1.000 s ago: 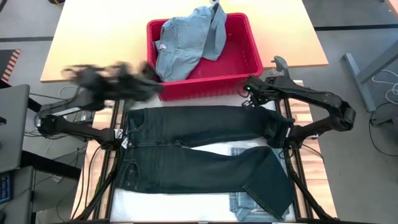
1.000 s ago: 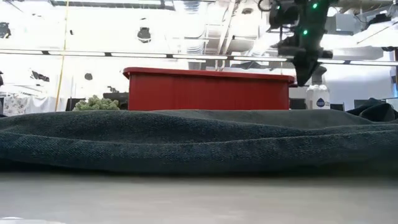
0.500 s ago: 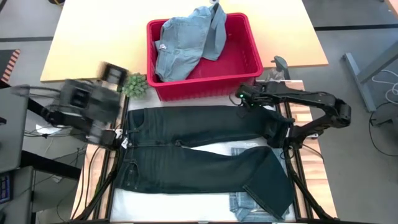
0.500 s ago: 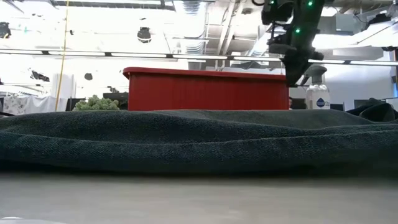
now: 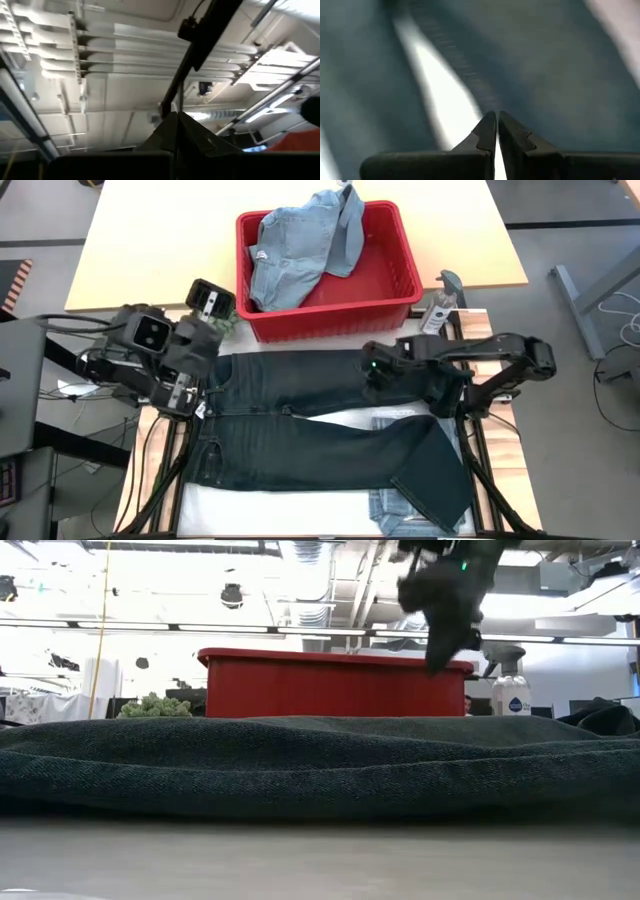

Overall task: Fold Laundry from Bin
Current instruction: Fold the blue denim pants

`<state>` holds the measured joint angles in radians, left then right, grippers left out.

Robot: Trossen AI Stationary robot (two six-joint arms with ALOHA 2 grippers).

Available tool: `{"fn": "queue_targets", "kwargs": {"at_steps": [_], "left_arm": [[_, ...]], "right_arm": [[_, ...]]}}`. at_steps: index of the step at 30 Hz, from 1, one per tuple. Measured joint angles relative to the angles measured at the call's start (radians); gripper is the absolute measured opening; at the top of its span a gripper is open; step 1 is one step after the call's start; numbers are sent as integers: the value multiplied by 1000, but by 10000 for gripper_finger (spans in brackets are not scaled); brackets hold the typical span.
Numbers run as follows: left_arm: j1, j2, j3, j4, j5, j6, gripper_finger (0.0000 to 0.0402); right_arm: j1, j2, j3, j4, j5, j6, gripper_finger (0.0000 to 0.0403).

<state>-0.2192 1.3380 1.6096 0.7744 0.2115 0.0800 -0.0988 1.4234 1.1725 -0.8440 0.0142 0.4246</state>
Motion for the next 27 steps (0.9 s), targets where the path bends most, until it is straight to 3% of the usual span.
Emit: {"fn": "queue_targets", "kwargs": {"at_steps": [5, 8, 10, 13, 15, 22, 27], "left_arm": [[0, -13, 25, -59, 66, -180, 0], [0, -85, 25, -424, 86, -190, 0], [-13, -143, 25, -751, -71, -105, 0], [-71, -199, 25, -1105, -337, -63, 0], [-110, -210, 25, -1252, -434, -122, 0], [-301, -193, 25, -1664, -440, -357, 0], [-397, -144, 23, -1857, -446, -446, 1]], "right_arm": [[148, -44, 0, 11, -191, 22, 47], [288, -59, 0, -2, -250, 85, 47], [398, -59, 0, -10, -251, 136, 47], [550, -48, 0, 5, -246, 225, 47], [640, -38, 0, 28, -214, 317, 46], [785, 36, 1, 150, -19, 547, 47], [783, 113, 1, 235, -8, 535, 85]]}}
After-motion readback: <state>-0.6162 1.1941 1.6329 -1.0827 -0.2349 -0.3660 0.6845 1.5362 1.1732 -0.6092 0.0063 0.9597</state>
